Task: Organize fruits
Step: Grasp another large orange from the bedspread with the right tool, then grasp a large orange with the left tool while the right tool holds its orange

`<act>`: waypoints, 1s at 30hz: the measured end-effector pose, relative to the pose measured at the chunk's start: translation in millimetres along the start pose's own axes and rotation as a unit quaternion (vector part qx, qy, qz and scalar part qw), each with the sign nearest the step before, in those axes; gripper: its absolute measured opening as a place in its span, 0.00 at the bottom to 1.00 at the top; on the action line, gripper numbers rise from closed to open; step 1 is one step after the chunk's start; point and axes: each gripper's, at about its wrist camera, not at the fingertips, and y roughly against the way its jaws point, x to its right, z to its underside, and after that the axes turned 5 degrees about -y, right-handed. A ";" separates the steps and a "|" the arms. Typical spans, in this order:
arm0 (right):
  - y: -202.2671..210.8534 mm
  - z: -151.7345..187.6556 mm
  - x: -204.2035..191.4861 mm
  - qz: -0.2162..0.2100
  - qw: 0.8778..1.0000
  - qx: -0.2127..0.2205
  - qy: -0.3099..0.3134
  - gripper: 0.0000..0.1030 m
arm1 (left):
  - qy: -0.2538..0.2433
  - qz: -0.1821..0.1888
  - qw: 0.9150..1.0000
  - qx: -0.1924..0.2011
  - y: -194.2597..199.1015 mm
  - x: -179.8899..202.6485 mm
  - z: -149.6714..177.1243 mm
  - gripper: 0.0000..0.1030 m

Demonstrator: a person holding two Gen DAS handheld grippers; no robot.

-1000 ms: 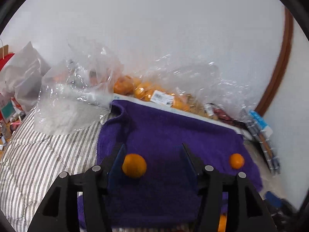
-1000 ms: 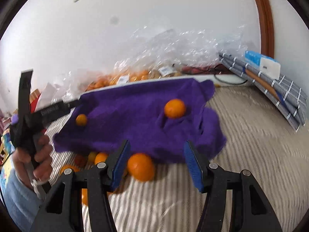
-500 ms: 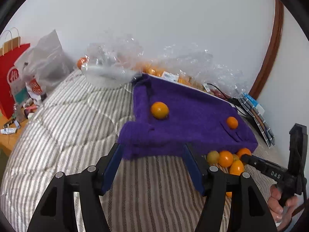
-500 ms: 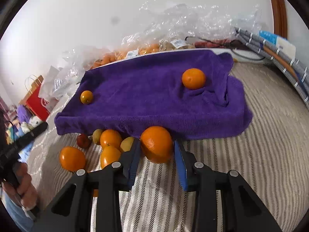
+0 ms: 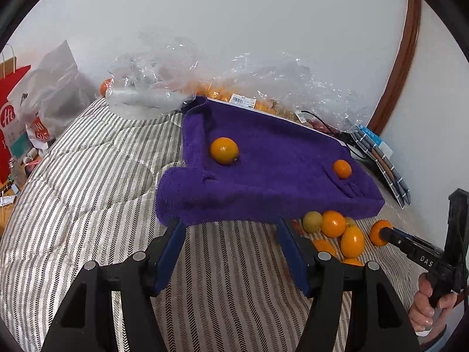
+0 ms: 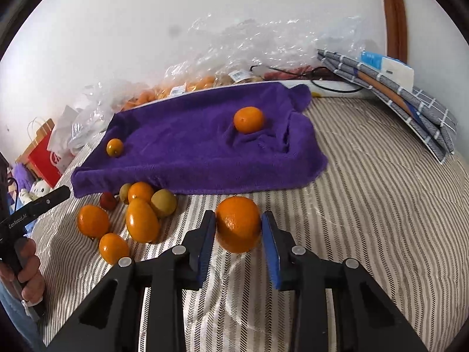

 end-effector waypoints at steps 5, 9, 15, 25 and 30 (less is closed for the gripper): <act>-18.3 -4.5 -7.4 0.009 0.999 -0.031 0.010 0.33 | 0.002 0.011 1.000 -0.002 -1.2 -1.4 0.8 0.61; -12.6 -3.8 -3.7 0.010 1.000 -0.014 -0.001 0.32 | -0.023 0.035 0.999 -0.002 0.0 8.8 3.5 0.61; 8.4 -0.8 13.9 -0.009 0.998 0.034 -0.047 0.33 | -0.088 0.109 0.990 -0.019 -1.0 42.0 11.6 0.61; 7.4 -2.0 13.1 0.001 0.998 0.034 -0.047 0.33 | -0.071 0.073 0.992 -0.079 -29.6 59.2 15.1 0.61; 7.3 -1.4 14.9 -0.003 0.998 0.033 -0.049 0.33 | -0.074 0.085 0.990 -0.079 -31.6 63.9 16.4 0.40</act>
